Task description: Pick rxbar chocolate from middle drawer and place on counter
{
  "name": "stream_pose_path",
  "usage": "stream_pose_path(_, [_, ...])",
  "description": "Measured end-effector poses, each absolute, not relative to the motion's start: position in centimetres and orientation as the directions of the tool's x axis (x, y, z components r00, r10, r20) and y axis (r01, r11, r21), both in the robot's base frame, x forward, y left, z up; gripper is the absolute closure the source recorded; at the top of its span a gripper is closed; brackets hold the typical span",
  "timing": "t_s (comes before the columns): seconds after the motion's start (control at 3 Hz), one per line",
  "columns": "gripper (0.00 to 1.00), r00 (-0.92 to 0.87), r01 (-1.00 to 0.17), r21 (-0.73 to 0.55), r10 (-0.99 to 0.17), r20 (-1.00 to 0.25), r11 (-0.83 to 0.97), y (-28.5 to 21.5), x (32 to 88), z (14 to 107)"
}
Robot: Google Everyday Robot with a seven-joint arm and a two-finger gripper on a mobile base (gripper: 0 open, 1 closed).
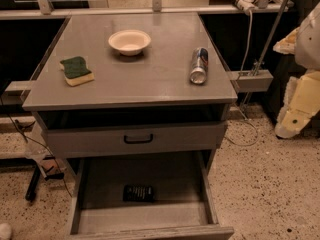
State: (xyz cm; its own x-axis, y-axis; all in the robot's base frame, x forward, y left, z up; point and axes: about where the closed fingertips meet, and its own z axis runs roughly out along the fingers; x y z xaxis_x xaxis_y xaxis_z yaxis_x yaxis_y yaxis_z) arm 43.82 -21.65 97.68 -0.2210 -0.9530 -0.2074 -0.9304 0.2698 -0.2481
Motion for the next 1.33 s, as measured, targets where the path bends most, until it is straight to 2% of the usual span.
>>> stream_pose_path(0.67, [0.00,-0.245,-0.928,-0.228,-0.945,-0.215,0.293,-21.2,43.7,95.0])
stream_pose_path(1.33, [0.00,-0.295,-0.922,-0.165,-0.913,-0.280,0.349,-18.2,43.8,85.2])
